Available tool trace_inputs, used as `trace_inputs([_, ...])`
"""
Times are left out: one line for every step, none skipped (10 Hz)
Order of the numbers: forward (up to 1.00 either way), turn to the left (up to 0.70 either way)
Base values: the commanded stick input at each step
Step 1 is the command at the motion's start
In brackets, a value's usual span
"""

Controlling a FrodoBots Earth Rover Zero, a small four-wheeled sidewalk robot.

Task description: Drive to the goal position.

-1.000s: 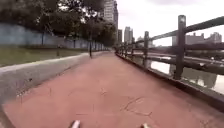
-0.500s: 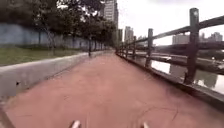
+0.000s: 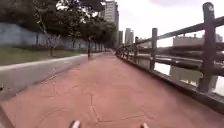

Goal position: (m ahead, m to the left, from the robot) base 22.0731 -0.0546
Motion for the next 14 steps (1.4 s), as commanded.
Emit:
trace_inputs([0.70, 0.00])
trace_inputs([0.70, 0.00])
trace_inputs([0.70, 0.00])
trace_inputs([0.70, 0.06])
trace_inputs([0.70, 0.16])
trace_inputs([0.70, 0.33])
trace_inputs([0.70, 0.08])
trace_inputs([0.70, 0.00])
trace_inputs([0.70, 0.00])
trace_inputs([0.70, 0.01])
trace_inputs([0.70, 0.02])
trace_inputs([0.70, 0.02])
trace_inputs([0.70, 0.02])
trace_inputs([0.70, 0.03])
